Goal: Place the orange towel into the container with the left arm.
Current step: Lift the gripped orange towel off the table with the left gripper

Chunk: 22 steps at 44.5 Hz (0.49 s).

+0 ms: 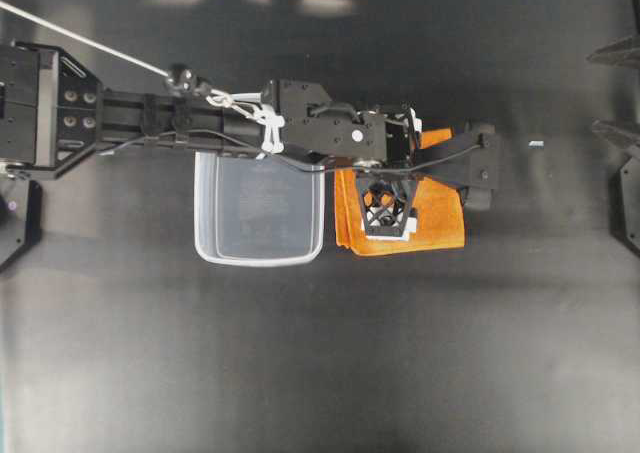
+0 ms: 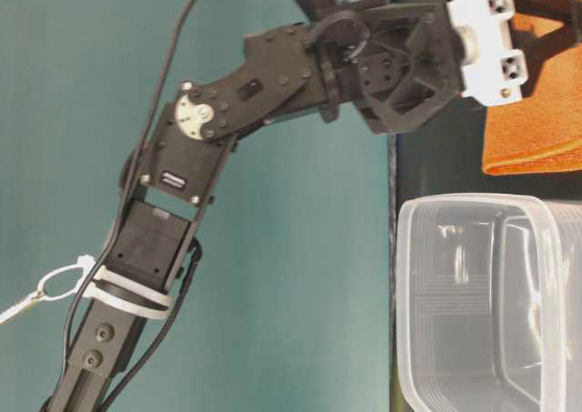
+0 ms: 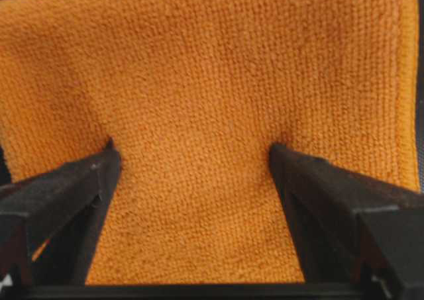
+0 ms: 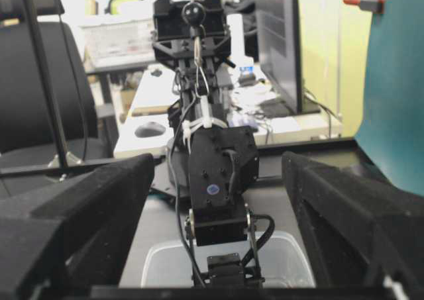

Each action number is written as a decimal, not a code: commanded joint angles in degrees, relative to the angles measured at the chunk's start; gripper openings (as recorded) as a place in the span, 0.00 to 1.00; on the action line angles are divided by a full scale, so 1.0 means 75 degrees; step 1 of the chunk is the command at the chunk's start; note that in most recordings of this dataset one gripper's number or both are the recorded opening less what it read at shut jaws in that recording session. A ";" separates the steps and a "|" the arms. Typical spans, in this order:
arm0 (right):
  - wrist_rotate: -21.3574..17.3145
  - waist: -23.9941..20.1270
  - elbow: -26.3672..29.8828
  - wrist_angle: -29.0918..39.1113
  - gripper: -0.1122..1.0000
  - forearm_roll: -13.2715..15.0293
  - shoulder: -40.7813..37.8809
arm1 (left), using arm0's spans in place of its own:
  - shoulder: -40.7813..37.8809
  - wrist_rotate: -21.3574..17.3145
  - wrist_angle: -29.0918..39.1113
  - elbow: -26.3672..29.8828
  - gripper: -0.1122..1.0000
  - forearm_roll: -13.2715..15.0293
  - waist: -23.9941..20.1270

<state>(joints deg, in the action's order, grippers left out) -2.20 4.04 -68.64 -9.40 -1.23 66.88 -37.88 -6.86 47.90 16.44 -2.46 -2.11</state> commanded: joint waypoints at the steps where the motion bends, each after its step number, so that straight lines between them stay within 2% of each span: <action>1: -0.0012 0.0012 0.0117 -0.0082 0.78 -0.0023 -0.0047 | 0.0000 0.0000 -0.0035 0.0047 0.90 -0.0023 0.0012; 7: 0.0000 0.0012 0.0117 -0.0082 0.78 -0.0023 -0.0047 | 0.0012 -0.0047 -0.0035 0.0035 0.83 -0.0023 0.0023; 10: 0.0000 0.0012 0.0117 -0.0070 0.78 -0.0023 -0.0035 | 0.0023 -0.0059 -0.0023 0.0035 0.70 -0.0023 0.0035; 18: 0.0000 0.0012 0.0117 -0.0082 0.78 -0.0023 -0.0023 | 0.0363 -0.0070 0.0012 0.0117 0.24 -0.0023 0.0059; 20: 0.0012 0.0012 0.0117 -0.0082 0.78 -0.0023 -0.0023 | 0.0492 -0.0070 0.0035 0.0141 0.17 -0.0023 0.0070; 22: 0.0000 0.0012 0.0105 -0.0082 0.78 -0.0023 -0.0023 | 0.0703 -0.0070 0.0059 0.0152 0.15 -0.0023 0.0094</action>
<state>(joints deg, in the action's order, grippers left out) -2.20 3.96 -68.64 -9.40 -1.23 66.97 -36.21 -7.47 48.16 16.44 -2.46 -1.58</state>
